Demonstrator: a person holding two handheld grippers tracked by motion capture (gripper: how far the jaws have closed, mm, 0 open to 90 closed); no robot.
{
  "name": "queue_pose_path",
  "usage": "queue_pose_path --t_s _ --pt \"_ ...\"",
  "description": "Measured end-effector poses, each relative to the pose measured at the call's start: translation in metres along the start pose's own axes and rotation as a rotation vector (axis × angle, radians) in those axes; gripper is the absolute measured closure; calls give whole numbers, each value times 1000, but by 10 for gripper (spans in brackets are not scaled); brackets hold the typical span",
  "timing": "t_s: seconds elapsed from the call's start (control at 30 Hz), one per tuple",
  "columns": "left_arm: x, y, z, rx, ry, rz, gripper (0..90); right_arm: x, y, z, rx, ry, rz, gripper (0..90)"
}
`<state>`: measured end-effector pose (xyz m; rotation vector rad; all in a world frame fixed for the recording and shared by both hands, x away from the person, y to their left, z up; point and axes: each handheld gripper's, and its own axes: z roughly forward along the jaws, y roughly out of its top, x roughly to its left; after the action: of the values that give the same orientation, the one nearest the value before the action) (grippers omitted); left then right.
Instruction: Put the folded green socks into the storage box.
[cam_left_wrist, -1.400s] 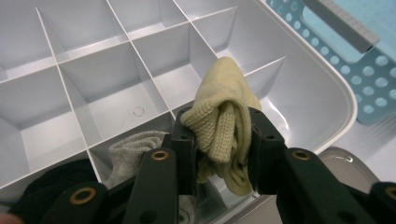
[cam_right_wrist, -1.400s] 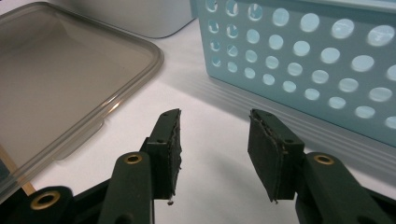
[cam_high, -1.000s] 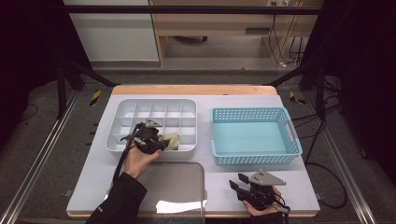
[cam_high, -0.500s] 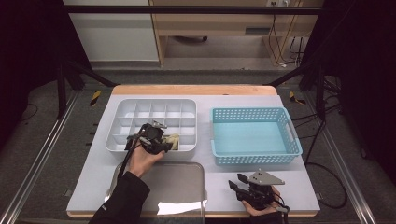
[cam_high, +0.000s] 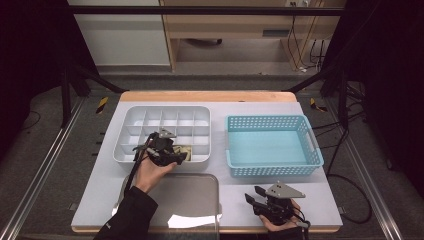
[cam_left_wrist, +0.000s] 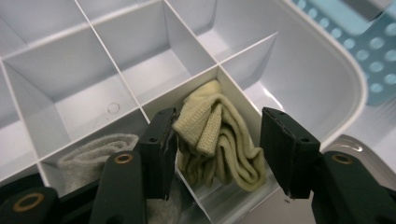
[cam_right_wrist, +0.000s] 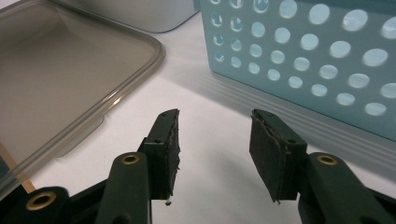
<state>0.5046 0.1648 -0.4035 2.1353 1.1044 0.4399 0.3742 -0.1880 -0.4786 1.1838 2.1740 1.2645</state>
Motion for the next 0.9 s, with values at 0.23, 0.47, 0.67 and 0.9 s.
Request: queue_pose_path --t_s 0.23,0.47,0.67,0.9 --pt "3 -2 2 -22 -14 -36 720 1 0 0 -1 -1 -3 531" --pt "3 -8 10 11 -5 -37 771 1 0 0 2 1 -3 534" --pt "6 -12 18 39 -20 -39 768 1 1 1 1 4 -6 538" --pt "9 -11 8 -8 -20 -37 668 3 2 1 -3 7 -9 538"
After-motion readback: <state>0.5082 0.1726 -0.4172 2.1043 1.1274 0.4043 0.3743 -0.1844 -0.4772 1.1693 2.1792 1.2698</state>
